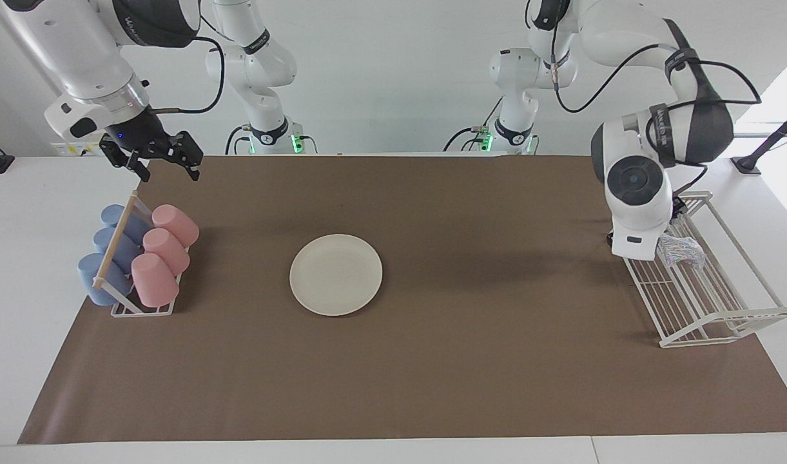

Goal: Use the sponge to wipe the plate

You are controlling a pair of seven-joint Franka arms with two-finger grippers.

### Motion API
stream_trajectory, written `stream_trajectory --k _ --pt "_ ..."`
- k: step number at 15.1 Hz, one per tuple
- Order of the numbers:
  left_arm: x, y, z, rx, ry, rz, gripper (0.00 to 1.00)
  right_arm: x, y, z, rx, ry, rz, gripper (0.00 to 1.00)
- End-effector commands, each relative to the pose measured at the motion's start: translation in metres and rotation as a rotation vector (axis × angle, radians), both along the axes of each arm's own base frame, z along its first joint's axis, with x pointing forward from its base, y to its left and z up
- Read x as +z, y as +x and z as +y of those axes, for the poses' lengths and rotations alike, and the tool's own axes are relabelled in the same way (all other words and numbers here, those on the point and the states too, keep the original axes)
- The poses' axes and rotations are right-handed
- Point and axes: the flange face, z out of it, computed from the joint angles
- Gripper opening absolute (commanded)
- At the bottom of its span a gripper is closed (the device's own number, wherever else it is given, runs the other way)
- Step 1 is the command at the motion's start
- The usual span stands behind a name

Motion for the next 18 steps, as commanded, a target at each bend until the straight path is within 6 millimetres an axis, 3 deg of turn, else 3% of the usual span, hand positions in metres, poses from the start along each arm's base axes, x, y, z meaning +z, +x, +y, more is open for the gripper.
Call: stream_trajectory --k 1,4,9,14,18 --pt "0.035 -0.017 -0.007 0.025 -0.152 -0.043 1.0 0.011 -0.002 0.001 -0.009 -0.025 0.007 1.0" --pt "0.086 -0.046 0.012 0.032 -0.4 -0.069 1.0 0.014 -0.001 0.002 -0.001 -0.035 -0.002 1.0" --pt "0.127 -0.096 0.016 -0.033 -0.543 -0.064 1.0 0.01 -0.001 0.002 -0.003 -0.036 0.001 1.0" --pt "0.142 -0.093 0.011 -0.014 -0.61 -0.066 1.0 0.011 -0.001 0.001 -0.003 -0.038 0.0 1.0" --pt "0.137 -0.083 0.003 -0.027 -0.603 -0.055 1.0 0.011 -0.002 0.002 0.0 -0.038 0.004 1.0"
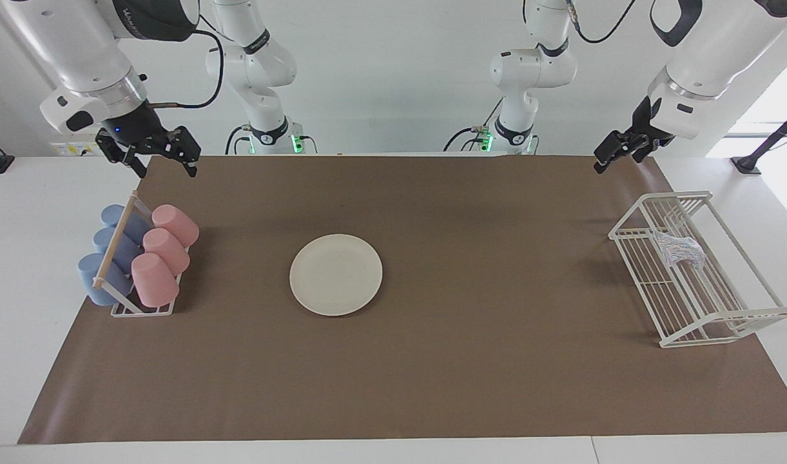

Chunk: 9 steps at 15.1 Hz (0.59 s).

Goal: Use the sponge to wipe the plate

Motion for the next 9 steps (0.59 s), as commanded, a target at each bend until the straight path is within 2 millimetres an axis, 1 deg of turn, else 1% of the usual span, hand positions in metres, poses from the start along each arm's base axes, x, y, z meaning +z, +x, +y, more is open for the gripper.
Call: stream_trajectory --k 1,4,6,9 --pt "0.0008 0.0059 -0.0048 -0.022 -0.008 0.014 1.0 0.0008 -0.0018 0.0005 -0.005 -0.025 0.018 1.0" --pt "0.0029 0.0059 -0.0032 -0.026 -0.009 0.004 1.0 0.0007 -0.0019 0.0011 -0.001 -0.027 0.019 1.0" --pt "0.0024 0.0061 -0.0017 -0.088 -0.018 0.002 1.0 0.0007 -0.0019 0.0005 0.0 -0.033 0.02 1.0" --pt "0.0028 0.0049 -0.0009 -0.134 -0.023 -0.001 1.0 0.0001 -0.0018 0.0004 0.0 -0.033 0.02 1.0"
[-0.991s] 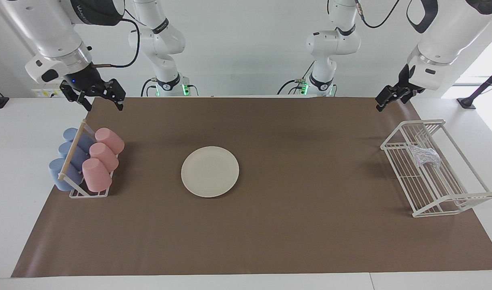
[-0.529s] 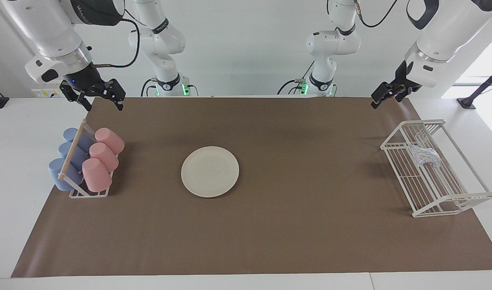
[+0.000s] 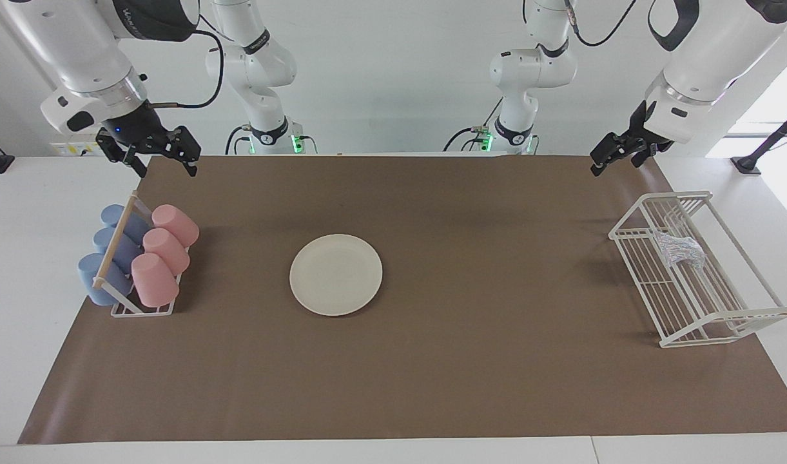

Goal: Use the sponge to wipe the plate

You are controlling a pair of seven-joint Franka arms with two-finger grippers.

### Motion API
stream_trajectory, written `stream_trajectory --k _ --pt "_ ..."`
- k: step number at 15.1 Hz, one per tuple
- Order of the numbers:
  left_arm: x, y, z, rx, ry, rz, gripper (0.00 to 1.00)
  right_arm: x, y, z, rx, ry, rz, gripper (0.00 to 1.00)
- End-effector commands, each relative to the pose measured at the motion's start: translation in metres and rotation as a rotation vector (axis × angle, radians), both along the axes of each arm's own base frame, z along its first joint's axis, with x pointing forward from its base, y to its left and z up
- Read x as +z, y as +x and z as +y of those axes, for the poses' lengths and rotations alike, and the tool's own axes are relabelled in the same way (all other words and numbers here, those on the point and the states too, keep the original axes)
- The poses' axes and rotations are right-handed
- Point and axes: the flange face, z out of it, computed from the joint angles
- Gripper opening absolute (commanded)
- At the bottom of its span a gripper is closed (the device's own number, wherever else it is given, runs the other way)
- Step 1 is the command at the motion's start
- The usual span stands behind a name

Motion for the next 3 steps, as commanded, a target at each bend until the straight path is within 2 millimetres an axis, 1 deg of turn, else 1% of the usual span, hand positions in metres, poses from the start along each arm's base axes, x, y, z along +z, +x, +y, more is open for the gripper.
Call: stream_trajectory --k 1,3 --pt "0.0049 0.0008 0.0032 -0.036 -0.013 -0.001 1.0 0.0008 -0.0009 0.0008 0.0 -0.03 0.011 1.0" --pt "0.0048 0.0005 0.0014 -0.039 -0.014 0.0 1.0 0.0008 -0.0009 0.0008 -0.002 -0.03 0.011 1.0"
